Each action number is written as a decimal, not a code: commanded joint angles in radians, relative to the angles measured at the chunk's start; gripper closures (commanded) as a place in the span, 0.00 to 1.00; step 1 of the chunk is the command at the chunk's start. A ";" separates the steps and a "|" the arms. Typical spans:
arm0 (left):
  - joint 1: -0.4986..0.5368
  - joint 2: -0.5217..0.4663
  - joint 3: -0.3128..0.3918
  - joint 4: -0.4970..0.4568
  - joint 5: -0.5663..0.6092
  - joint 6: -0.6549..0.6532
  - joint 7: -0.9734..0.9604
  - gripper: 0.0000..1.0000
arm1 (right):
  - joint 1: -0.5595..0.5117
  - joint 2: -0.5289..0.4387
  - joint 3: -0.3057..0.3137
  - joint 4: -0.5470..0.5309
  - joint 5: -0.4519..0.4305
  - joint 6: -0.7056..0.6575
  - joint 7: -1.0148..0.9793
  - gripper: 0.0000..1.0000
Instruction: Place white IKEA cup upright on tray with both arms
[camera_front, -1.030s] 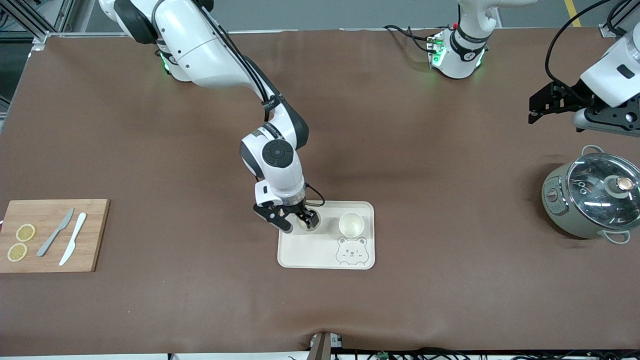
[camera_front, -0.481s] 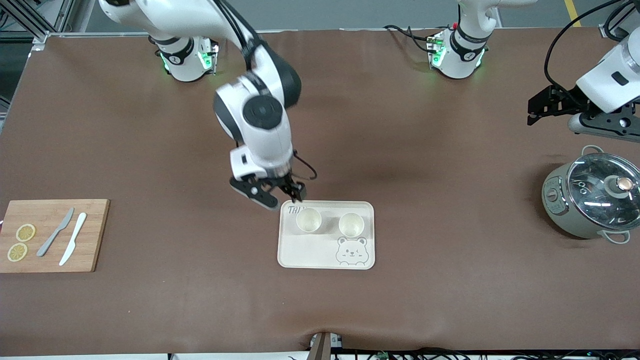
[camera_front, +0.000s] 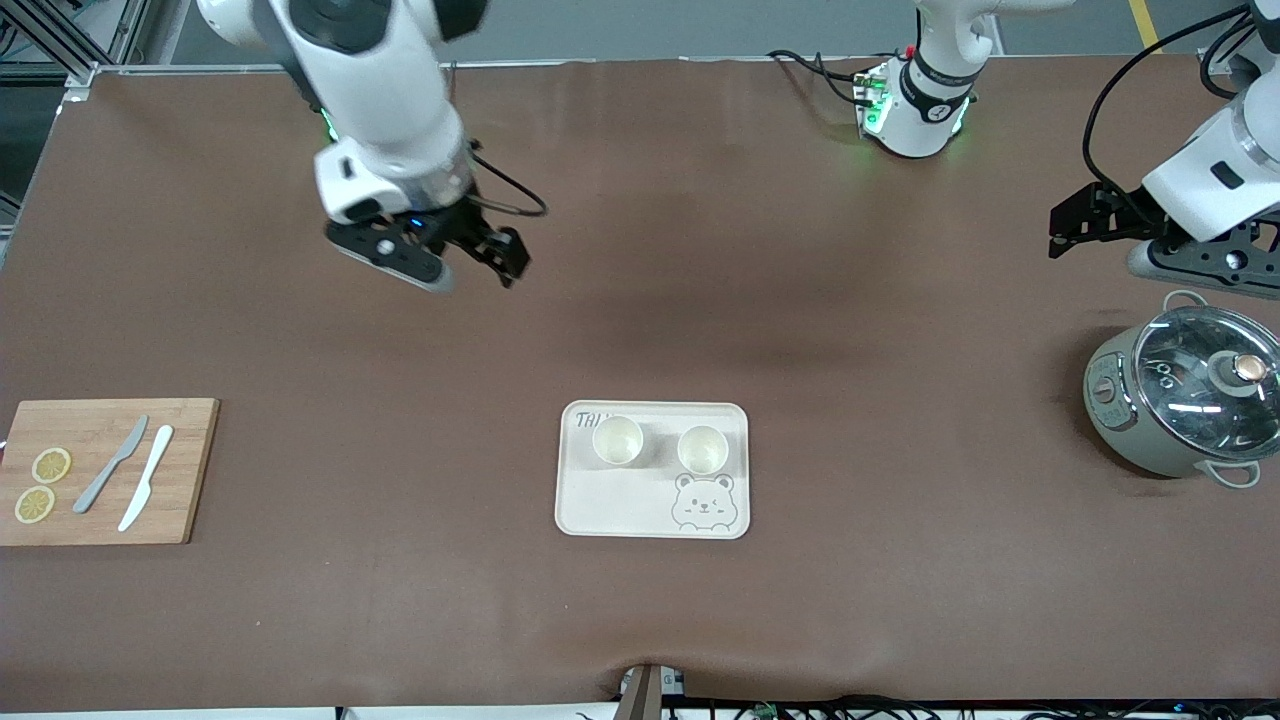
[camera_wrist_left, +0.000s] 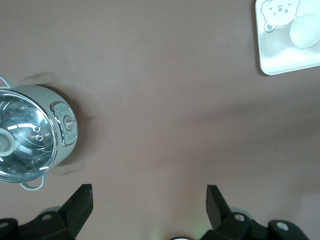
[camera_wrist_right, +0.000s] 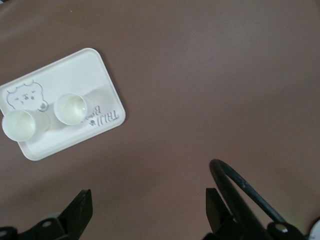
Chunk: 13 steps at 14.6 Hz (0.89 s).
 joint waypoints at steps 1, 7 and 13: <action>-0.004 0.008 -0.006 0.009 -0.004 0.027 -0.058 0.00 | -0.100 -0.157 0.006 -0.145 0.019 -0.027 -0.177 0.00; -0.005 0.018 -0.038 0.009 -0.005 0.025 -0.102 0.00 | -0.401 -0.216 -0.038 -0.144 0.020 -0.154 -0.727 0.00; -0.004 0.016 -0.043 0.010 -0.001 0.025 -0.097 0.00 | -0.561 -0.213 -0.062 -0.135 0.002 -0.156 -0.971 0.00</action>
